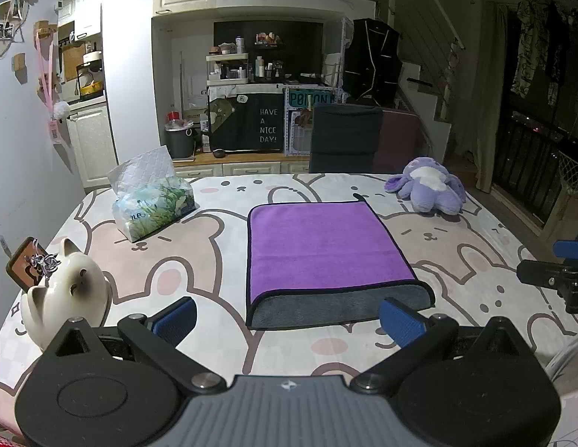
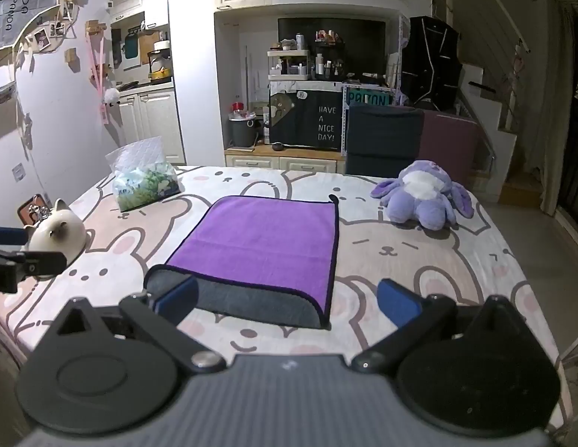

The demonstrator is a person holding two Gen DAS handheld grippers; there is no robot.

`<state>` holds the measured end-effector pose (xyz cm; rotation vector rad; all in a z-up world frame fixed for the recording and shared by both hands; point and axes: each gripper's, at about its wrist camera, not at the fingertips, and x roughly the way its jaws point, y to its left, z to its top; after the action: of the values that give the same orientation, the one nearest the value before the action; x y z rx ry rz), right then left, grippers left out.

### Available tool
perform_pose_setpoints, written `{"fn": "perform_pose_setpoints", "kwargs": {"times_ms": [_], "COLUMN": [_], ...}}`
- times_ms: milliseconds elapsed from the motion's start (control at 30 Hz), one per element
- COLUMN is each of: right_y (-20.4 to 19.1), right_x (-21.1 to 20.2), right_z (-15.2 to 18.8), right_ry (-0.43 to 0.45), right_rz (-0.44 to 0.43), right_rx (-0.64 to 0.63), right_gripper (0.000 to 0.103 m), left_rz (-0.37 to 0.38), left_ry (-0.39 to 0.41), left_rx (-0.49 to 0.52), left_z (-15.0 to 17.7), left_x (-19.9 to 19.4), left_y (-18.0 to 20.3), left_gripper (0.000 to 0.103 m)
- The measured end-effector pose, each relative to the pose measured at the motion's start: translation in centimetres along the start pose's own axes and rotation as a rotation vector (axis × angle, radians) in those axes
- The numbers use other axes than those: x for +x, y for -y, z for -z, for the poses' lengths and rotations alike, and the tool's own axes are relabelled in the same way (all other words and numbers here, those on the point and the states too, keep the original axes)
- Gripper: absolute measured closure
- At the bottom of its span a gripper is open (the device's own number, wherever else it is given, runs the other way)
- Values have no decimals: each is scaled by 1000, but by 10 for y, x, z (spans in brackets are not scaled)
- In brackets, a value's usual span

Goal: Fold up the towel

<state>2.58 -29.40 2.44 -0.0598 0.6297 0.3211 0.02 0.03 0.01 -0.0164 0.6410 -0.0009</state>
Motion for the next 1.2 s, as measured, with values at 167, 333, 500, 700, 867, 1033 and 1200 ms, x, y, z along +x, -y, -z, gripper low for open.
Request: {"fn": "perform_pose_setpoints", "kwargs": {"times_ms": [167, 333, 500, 700, 867, 1033, 1200], "right_y": [0, 0, 0, -1, -2, -1, 0], "right_x": [0, 0, 0, 2, 2, 0, 0], "right_z": [0, 0, 0, 0, 1, 1, 1], "right_ry": [-2, -3, -5, -6, -7, -8, -14], "right_rz": [0, 0, -1, -2, -3, -2, -5], "right_rx": [0, 0, 0, 1, 1, 1, 2], "right_gripper": [0, 0, 0, 0, 0, 0, 0], "left_rz": [1, 1, 1, 2, 2, 2, 3], "left_ry": [0, 0, -1, -1, -1, -2, -2], "left_rx": [-1, -1, -2, -2, -3, -3, -4], "left_z": [0, 0, 0, 0, 0, 0, 0], "left_x": [0, 0, 0, 0, 0, 0, 0], "left_y": [0, 0, 0, 0, 0, 0, 0], "left_gripper": [0, 0, 0, 0, 0, 0, 0]}}
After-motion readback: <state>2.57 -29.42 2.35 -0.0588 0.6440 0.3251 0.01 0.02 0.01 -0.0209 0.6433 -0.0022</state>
